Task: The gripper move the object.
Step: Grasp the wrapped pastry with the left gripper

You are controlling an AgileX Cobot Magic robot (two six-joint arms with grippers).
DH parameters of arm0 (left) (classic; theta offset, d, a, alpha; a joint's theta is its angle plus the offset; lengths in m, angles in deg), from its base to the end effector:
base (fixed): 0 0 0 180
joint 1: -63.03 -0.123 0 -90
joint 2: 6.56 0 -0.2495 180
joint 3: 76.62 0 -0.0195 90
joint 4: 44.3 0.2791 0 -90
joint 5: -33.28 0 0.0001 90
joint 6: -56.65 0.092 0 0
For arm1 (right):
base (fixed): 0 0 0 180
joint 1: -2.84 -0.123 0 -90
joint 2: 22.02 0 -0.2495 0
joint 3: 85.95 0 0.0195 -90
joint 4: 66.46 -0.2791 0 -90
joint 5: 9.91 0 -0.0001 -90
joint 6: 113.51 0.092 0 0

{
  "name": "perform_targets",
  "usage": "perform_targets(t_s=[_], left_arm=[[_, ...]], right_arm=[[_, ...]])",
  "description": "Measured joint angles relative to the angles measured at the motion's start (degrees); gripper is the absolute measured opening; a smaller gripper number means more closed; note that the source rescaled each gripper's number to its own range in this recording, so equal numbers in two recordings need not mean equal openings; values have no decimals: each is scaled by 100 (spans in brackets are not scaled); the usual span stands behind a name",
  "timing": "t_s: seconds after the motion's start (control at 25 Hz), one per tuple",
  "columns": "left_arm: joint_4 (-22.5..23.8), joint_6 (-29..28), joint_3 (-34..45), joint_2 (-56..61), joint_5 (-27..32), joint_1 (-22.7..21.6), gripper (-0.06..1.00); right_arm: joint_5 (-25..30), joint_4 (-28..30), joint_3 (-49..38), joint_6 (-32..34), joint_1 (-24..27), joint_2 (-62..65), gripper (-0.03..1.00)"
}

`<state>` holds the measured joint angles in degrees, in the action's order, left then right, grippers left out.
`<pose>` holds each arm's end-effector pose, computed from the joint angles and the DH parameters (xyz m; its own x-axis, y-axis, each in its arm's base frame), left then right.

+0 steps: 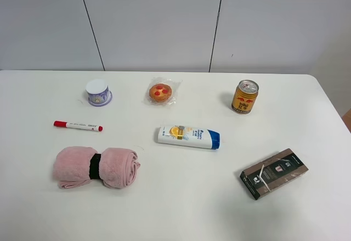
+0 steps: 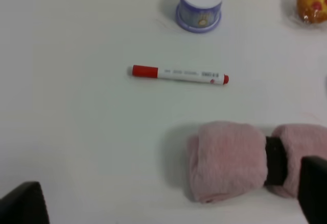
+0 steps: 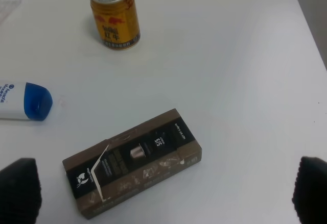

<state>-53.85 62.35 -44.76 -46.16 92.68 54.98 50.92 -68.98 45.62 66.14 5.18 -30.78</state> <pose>0.1358 0.0059 0.3300 -0.6435 -0.0770 -0.7615 -0.0221 0.9964 -0.0821 0.0586 0.0011 0.2854 -0.4689 0.0345 -0.8826 0.0141 0.9994 0.0316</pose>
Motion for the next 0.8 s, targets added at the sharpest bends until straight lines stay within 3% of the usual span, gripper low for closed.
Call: perform_targets(t_s=[0.16, 0.28, 0.6, 0.8], left_arm=[[33, 19, -678, -1340, -226, 68, 100], [165, 29, -1295, -2202, -301, 425, 100], [529, -355, -2708, -4316, -747, 2179, 100], [542, -514, -3389, -5563, -1367, 2950, 100]], right_arm=[[0, 0, 0, 0, 0, 0, 100], [0, 0, 0, 0, 0, 0, 100], [0, 0, 0, 0, 0, 0, 100], [0, 0, 0, 0, 0, 0, 100]])
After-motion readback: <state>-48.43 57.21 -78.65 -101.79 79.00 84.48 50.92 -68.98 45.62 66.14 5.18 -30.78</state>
